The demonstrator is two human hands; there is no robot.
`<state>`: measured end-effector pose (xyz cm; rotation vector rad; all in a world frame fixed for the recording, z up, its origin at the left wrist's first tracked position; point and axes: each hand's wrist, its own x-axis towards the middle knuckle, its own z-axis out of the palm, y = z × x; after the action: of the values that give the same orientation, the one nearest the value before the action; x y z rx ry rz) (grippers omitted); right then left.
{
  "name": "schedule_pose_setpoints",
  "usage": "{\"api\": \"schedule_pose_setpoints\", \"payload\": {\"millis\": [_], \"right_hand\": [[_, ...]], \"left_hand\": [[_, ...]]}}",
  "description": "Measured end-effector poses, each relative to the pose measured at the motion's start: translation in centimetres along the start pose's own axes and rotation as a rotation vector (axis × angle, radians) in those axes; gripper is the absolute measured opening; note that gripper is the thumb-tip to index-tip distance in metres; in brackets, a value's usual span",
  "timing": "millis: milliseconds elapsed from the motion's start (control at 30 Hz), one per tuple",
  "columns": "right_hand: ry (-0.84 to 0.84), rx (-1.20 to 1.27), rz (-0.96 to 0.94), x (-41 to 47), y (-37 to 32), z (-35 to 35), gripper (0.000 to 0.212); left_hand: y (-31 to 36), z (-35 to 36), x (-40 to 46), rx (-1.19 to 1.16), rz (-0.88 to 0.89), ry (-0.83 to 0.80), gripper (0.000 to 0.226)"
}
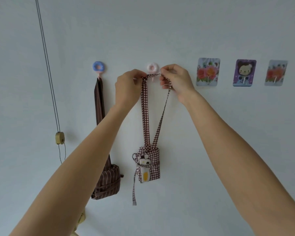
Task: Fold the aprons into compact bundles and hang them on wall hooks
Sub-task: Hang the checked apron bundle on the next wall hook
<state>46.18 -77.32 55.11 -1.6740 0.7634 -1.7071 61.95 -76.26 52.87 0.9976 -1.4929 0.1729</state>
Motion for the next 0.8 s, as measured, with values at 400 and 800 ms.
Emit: {"api": "schedule_pose_setpoints", "payload": {"millis": [400,800], "right_hand": [[0.076,-0.578,-0.191,-2.5,4.5,1.1,0.011],[-0.406,-0.768,-0.063,-16.2,15.9,-3.8,0.039]], "left_hand": [[-0.9,0.6,-3.9,0.130,-0.009,-0.177,0.027],[-5.0,1.0,-17.8,0.252,-0.271,-0.639,0.053]]}}
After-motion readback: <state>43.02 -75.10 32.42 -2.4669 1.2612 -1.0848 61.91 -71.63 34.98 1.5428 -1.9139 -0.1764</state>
